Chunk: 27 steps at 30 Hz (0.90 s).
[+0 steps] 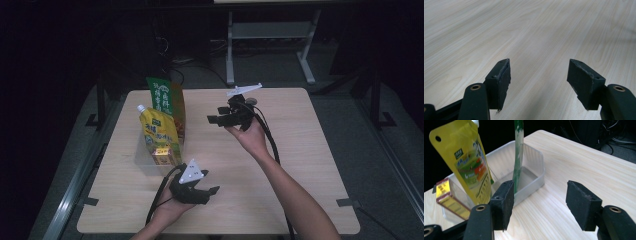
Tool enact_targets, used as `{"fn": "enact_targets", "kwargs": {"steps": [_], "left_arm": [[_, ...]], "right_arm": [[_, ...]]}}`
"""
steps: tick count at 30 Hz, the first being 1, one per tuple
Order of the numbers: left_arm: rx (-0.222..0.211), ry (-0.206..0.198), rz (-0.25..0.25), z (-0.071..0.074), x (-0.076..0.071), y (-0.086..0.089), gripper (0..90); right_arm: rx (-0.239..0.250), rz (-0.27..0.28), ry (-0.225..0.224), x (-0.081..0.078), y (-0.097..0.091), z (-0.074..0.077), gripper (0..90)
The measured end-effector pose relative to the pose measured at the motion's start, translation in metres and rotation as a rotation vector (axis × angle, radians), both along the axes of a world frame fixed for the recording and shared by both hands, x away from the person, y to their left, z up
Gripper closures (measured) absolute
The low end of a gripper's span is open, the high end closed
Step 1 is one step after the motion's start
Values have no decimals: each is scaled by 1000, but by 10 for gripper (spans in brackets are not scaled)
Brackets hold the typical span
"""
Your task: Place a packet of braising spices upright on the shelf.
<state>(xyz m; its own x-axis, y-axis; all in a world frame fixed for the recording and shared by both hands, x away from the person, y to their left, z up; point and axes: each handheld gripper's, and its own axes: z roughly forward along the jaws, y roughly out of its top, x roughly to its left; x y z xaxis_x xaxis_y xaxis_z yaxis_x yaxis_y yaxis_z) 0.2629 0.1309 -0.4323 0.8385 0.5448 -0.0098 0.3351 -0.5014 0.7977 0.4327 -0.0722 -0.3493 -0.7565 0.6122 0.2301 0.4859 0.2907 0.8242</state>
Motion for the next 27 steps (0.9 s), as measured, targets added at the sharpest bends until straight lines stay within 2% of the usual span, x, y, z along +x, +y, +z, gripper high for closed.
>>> {"fn": "enact_targets", "kwargs": {"steps": [27], "left_arm": [[13,-10,-6,-2,2,2,327]], "right_arm": [[-5,-52,43,-42,-71,-18,375]]}}
